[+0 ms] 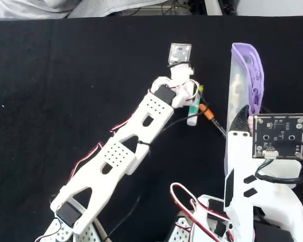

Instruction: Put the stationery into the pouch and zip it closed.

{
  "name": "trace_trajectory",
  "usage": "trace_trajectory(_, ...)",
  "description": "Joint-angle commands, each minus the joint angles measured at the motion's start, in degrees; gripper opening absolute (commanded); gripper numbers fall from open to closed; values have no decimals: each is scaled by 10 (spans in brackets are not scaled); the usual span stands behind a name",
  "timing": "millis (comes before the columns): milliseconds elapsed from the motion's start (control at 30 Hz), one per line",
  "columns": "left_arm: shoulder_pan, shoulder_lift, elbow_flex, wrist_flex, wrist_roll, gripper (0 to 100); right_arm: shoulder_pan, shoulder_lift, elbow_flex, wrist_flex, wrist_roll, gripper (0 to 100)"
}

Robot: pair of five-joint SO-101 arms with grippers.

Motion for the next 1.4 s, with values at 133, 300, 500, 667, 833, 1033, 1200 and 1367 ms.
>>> trace_trajectory(133,50,-8,-20,40,-18,191,-8,2,-40,5,-4,11)
trace_trajectory(300,34,-8,-19,40,-15,191,-8,2,-41,6,-4,11)
trace_trajectory(500,29,-4,-19,40,-17,157,-8,2,-50,16,-4,11)
trace_trajectory(667,27,-4,-19,36,-18,90,-8,2,-50,15,-4,11)
trace_trajectory(833,26,-4,-19,40,-18,73,-8,2,-50,15,-4,11)
trace_trajectory(1033,1,-25,-22,76,-18,29,-8,2,-50,15,-4,11)
trace_trajectory(1200,-31,-131,-21,135,-18,29,-8,2,-50,15,-4,11)
trace_trajectory(1367,-44,-258,-21,213,-18,29,-8,2,-50,15,-4,11)
